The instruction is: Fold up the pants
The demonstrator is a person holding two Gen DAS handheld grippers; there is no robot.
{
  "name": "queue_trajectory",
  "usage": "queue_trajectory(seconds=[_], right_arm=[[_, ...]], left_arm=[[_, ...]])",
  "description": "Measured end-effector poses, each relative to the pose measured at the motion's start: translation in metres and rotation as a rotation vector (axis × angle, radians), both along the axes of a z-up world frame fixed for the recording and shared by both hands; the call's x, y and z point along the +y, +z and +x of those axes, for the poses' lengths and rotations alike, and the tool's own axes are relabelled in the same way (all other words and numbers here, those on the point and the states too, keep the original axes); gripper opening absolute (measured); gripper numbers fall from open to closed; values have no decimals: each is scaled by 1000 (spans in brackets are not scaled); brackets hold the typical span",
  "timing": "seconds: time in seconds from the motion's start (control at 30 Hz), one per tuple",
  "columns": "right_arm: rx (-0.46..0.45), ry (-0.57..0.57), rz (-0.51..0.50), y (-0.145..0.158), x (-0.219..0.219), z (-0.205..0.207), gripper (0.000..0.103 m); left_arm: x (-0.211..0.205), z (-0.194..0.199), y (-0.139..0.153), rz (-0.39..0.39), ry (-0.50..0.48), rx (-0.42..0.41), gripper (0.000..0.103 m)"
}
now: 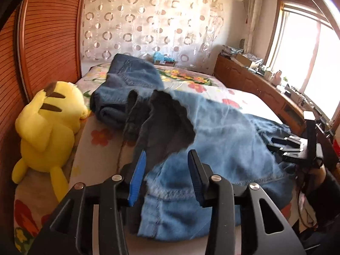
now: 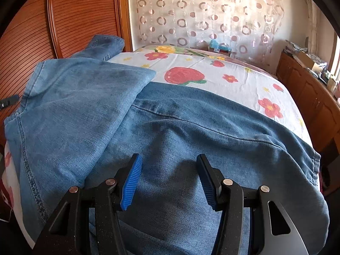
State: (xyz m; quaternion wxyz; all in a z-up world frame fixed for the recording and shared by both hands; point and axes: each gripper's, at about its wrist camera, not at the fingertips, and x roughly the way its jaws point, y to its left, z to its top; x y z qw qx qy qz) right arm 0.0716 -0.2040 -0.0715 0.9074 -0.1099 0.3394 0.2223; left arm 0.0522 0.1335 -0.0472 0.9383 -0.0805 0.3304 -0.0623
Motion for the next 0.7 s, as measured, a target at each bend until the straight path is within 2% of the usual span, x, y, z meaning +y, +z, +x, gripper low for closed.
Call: queue_trajectory(seconds=[0.2,0.33,0.5,0.7], right_arm=[[-2,0,-1,-2,0,1,55],[0,0,7,-2,1,2,55],[3,-1,23,-4,0,3,55],[8,-1,41,-6,-3,6,55]], left_arm=[[-20,28,11,34,-42,-13,42],[-26,54,12,61,-41,23,41],[-20,73,13,74,-49,57,8],[-3,83,29,144,5,13,6]])
